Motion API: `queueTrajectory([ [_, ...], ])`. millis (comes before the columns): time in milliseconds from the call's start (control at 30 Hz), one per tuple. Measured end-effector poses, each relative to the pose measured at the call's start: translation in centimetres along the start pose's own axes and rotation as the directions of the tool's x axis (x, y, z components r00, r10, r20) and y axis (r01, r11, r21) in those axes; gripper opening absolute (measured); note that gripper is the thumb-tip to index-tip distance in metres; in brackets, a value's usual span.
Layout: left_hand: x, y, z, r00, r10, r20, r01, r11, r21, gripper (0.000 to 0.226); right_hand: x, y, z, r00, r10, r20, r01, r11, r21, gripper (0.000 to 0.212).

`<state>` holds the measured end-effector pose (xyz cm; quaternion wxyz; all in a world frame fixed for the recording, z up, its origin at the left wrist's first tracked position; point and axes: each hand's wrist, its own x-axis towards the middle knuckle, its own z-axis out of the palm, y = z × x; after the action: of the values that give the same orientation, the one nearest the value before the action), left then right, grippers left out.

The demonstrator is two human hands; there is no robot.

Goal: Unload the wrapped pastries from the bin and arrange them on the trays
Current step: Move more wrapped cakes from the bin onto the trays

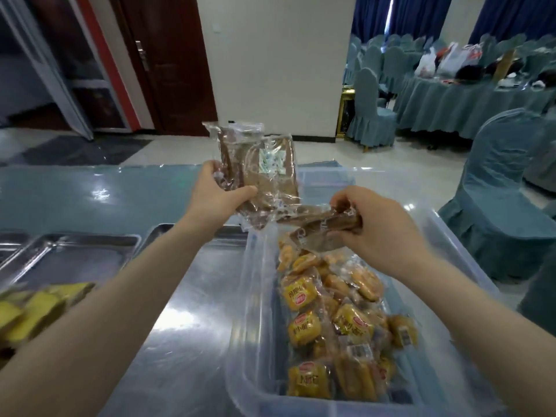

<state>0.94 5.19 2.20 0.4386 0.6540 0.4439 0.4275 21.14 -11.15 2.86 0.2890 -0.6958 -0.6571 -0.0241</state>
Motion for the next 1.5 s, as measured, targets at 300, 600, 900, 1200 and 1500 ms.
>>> queueTrajectory([
  [300, -5.1, -2.9, -16.0, 0.978, -0.116, -0.175, 0.070, 0.965, -0.253, 0.054, 0.5, -16.4, 3.7, 0.956, -0.256, -0.142, 0.269, 0.960, 0.074, 0.031],
  [600, -12.3, -11.1, -38.8, 0.940, -0.201, -0.276, 0.146, 0.967, -0.207, 0.023, -1.1, -36.4, 16.8, 0.931, -0.346, -0.116, 0.362, 0.915, 0.177, 0.037],
  [900, -16.2, -20.5, -55.3, 0.858, -0.403, -0.318, 0.289, 0.891, -0.349, 0.022, 2.0, -49.0, 27.6, 0.936, -0.351, -0.004, 0.333, 0.883, 0.331, 0.041],
  [1200, -13.7, -29.1, -64.3, 0.742, -0.550, -0.384, 0.420, 0.827, -0.373, 0.029, 6.8, -54.2, 41.1, 0.981, -0.095, 0.169, -0.043, 0.743, 0.668, 0.037],
  [1500, -11.1, -36.4, -72.8, 0.620, -0.577, -0.532, 0.499, 0.813, -0.301, 0.026, 10.8, -60.6, 53.9, 0.905, 0.085, 0.418, -0.399, 0.513, 0.760, 0.032],
])
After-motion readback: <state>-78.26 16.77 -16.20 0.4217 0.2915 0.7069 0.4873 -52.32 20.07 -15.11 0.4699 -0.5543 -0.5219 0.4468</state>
